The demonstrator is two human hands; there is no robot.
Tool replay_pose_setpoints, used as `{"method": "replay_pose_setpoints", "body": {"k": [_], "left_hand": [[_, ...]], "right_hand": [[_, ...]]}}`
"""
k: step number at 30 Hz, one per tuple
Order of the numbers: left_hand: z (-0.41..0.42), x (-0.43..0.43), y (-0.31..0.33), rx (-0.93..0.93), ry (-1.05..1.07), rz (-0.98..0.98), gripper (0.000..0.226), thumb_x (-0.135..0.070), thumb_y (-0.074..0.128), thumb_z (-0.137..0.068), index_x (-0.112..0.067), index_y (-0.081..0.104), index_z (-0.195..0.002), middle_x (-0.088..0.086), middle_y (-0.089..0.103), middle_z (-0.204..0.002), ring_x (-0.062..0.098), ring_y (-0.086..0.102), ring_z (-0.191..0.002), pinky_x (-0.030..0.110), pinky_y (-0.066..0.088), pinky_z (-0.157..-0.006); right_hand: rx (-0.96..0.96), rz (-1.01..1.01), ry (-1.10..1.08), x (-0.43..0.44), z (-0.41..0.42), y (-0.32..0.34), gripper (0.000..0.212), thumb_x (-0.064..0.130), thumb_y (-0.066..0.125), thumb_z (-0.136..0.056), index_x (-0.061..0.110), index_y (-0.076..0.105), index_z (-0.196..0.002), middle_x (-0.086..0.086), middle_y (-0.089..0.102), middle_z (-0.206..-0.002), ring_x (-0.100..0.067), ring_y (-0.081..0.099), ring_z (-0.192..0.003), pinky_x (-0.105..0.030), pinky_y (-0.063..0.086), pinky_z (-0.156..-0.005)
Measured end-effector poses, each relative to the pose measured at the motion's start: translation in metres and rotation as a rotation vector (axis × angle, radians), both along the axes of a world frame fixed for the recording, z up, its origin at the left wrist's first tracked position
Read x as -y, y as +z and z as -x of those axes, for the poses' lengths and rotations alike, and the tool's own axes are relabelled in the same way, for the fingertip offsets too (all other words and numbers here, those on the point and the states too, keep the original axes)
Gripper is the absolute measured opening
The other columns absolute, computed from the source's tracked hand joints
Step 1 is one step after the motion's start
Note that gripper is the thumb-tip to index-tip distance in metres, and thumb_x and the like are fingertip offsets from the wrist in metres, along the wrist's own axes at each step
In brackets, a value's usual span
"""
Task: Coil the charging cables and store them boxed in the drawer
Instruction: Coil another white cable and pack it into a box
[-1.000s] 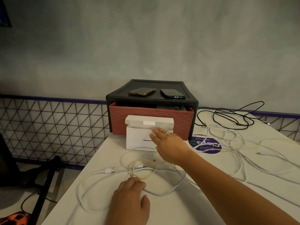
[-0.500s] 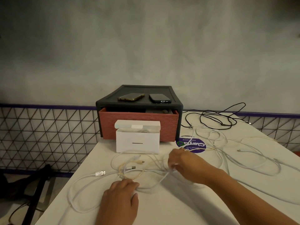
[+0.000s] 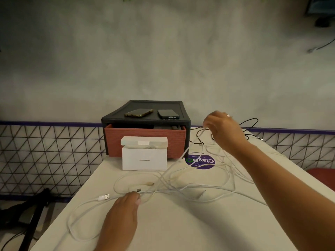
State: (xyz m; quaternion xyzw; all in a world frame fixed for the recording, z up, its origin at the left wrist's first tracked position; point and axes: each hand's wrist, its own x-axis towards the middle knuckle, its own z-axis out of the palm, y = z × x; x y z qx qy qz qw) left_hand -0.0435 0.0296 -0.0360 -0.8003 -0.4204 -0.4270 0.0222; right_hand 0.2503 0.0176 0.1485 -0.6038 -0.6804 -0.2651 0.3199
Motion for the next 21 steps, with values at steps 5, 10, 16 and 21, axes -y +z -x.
{"method": "replay_pose_setpoints", "body": {"k": [5,10,16,21], "left_hand": [[0.001,0.0,-0.002,0.02,0.008,-0.002,0.009,-0.031,0.034,-0.086,-0.028,0.042,-0.082,-0.005,0.046,-0.084,0.016,0.045,-0.069,0.013,0.027,-0.045],[0.003,0.004,-0.001,0.028,0.008,0.03,0.01,-0.033,0.033,-0.086,-0.028,0.041,-0.082,-0.011,0.055,-0.068,0.015,0.051,-0.059,0.027,0.039,-0.044],[0.002,0.007,0.005,0.006,-0.003,0.064,0.01,-0.031,0.033,-0.087,-0.027,0.042,-0.084,-0.002,0.06,-0.068,0.026,0.058,-0.059,0.026,0.038,-0.047],[0.002,0.009,0.004,0.019,0.071,0.125,0.005,-0.019,0.047,-0.082,-0.021,0.051,-0.082,0.002,0.059,-0.066,0.031,0.057,-0.06,0.028,0.037,-0.048]], "right_hand": [[-0.036,-0.02,-0.163,0.006,-0.028,0.021,0.021,-0.004,0.049,-0.09,0.008,0.064,-0.096,-0.012,0.058,-0.107,-0.036,0.058,-0.086,-0.037,0.046,-0.068],[-0.14,-0.017,-0.226,0.022,-0.055,0.037,0.021,-0.005,0.047,-0.09,0.004,0.066,-0.093,-0.016,0.059,-0.108,-0.036,0.056,-0.093,-0.03,0.037,-0.069],[-0.185,0.062,-0.299,0.038,-0.079,0.049,0.02,0.004,0.047,-0.093,0.01,0.065,-0.098,-0.015,0.058,-0.107,-0.035,0.054,-0.097,-0.029,0.036,-0.072],[-0.234,0.239,-0.41,0.057,-0.11,0.026,0.02,0.007,0.04,-0.093,0.008,0.059,-0.101,-0.017,0.056,-0.104,-0.034,0.051,-0.091,-0.032,0.037,-0.072]]}}
